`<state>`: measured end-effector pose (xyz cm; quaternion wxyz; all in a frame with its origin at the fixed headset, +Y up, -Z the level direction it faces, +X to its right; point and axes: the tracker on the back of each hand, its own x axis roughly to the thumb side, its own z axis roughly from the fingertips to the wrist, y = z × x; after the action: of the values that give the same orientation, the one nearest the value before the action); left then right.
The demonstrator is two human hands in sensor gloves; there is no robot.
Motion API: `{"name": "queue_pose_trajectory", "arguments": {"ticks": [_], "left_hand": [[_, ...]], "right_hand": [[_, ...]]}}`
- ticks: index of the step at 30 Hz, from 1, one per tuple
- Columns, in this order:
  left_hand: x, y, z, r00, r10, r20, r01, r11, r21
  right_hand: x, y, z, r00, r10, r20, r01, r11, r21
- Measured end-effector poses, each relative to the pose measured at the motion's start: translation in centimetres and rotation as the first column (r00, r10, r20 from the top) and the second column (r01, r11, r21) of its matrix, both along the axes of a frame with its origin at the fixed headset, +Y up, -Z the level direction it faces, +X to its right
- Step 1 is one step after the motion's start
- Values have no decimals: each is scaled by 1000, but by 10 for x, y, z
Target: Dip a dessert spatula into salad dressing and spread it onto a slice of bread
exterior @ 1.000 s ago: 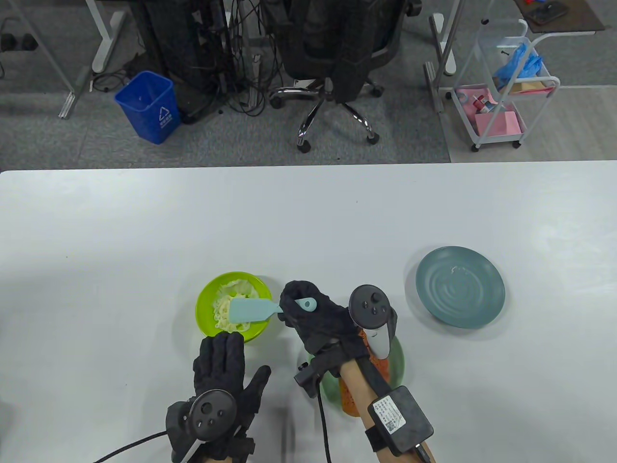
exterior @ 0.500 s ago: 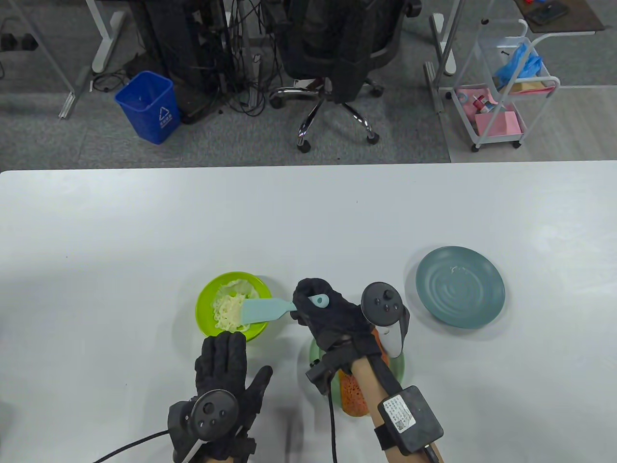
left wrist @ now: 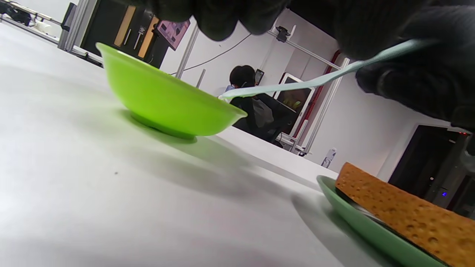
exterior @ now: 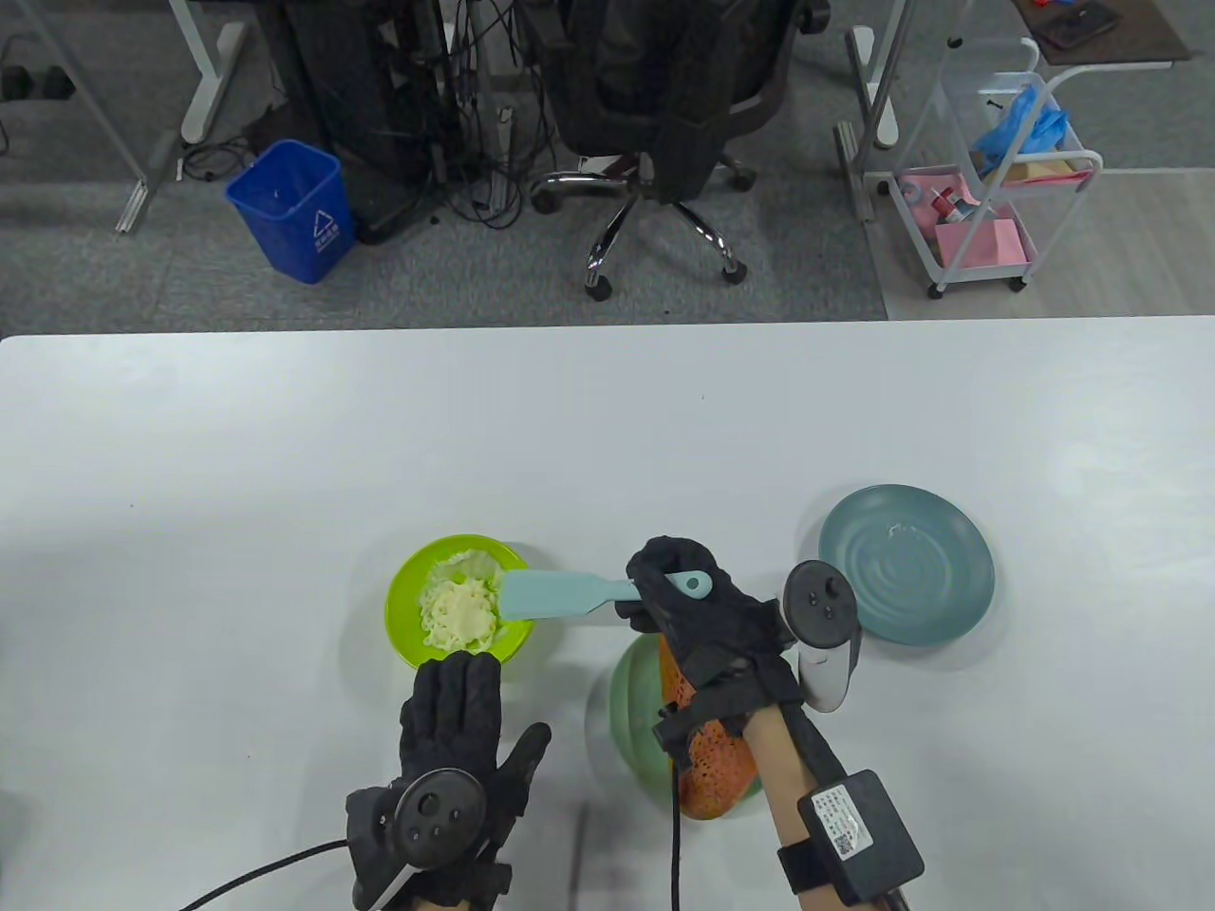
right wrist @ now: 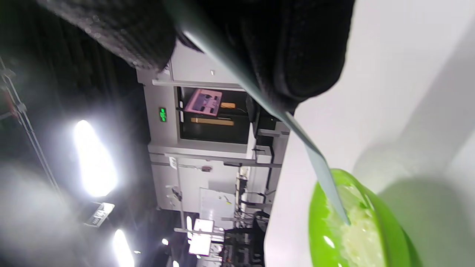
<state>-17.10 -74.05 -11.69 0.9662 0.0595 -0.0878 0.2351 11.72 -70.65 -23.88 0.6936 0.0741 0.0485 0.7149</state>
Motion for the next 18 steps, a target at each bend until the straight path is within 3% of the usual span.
{"name": "queue_pose_trajectory", "arguments": {"ticks": [10,14,18], "left_hand": [[24,8,8,997,-2,79,-3,998,58],[40,4,5,993,31,117,-34,999,22],[51,-3,-5,989,93,117,-79,990,-117]], "right_hand": [[77,-7,28,979,-187,86,181,981,74],[111,-16,41,960,-257,112,249,965,80],[138,-28,48,946,-303,114,293,951,96]]}}
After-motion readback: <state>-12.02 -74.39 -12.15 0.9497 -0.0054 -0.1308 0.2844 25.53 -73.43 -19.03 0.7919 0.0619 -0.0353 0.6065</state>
